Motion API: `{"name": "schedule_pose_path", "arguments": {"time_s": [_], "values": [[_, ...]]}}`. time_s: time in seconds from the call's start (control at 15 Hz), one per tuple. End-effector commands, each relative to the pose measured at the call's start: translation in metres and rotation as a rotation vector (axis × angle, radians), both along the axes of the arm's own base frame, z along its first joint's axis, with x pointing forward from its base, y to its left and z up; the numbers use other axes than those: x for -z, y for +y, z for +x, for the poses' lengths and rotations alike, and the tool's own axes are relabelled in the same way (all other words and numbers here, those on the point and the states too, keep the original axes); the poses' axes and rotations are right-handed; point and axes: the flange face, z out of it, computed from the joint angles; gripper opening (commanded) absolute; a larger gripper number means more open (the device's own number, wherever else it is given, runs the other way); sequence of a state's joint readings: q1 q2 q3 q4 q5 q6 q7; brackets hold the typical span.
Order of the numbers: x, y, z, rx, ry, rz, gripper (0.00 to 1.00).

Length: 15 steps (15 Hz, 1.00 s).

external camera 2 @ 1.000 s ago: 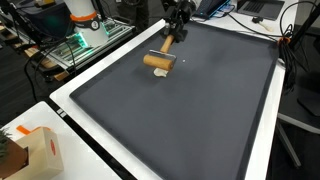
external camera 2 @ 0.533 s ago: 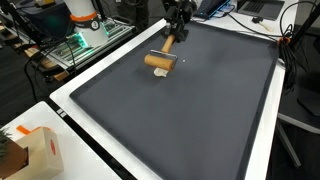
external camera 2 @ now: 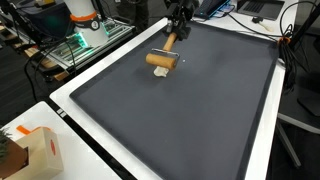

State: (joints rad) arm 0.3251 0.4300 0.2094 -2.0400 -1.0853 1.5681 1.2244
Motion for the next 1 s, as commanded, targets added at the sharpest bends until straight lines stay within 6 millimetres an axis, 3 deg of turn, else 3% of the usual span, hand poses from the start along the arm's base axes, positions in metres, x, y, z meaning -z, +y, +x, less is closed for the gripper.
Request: {"name": "schedule_pose_path", "arguments": {"time_s": [0.0,0.47,0.93], "values": [[-0.026,-0.008,0.0,0.012,0.008,0.054,0.21],[-0.089,-0.038,0.01,0.04,0.054,0.247,0.21],[-0.159,-0.093,0.016,0.01,0.171,0.579,0.21]]}}
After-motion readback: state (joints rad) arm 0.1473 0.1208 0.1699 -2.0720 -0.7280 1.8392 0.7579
